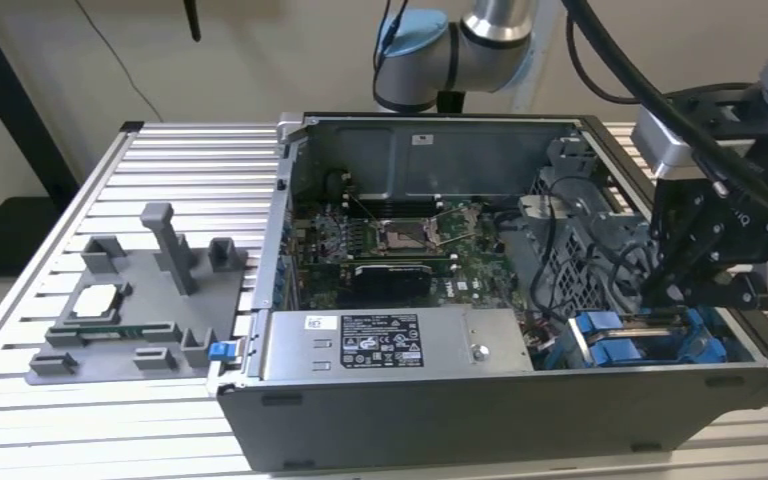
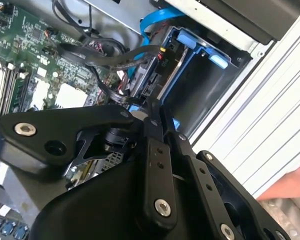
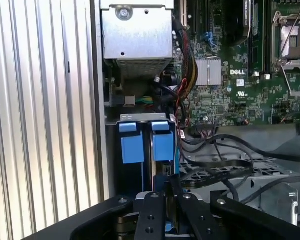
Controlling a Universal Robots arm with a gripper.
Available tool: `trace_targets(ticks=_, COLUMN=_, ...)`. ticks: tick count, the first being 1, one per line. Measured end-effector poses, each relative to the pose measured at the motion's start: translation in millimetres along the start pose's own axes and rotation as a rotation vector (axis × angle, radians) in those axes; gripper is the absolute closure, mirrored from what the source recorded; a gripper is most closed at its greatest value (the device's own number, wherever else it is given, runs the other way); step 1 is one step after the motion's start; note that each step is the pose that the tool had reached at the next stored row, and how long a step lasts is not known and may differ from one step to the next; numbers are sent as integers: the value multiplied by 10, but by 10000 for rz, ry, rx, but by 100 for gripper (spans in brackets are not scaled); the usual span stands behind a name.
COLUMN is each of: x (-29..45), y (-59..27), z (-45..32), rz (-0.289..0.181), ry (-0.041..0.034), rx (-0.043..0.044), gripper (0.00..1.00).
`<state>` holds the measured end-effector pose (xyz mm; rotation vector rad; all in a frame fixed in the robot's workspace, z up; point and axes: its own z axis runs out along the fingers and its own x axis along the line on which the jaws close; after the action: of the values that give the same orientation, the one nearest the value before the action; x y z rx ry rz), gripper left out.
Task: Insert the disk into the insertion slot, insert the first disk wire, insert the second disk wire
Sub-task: 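Insert the second disk wire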
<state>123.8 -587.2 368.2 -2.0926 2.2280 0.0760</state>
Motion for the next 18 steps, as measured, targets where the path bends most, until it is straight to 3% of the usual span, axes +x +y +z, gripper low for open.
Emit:
trace_targets(ticks=4, x=6, y=63, z=23, rz=-74, ry=-33, rx=471, gripper=100)
trace_targets(ticks=6, x=9, y=93, z=32, rz=-100, ry=-48, rx=633, gripper=100)
trace_targets(ticks=14, x=-5, y=96, z=49, rz=-103, ry=-37, rx=652, gripper=100)
trace_targets(ticks=18, x=-3, y=97, z=104, rz=-100, ry=-124, rx=659, gripper=100)
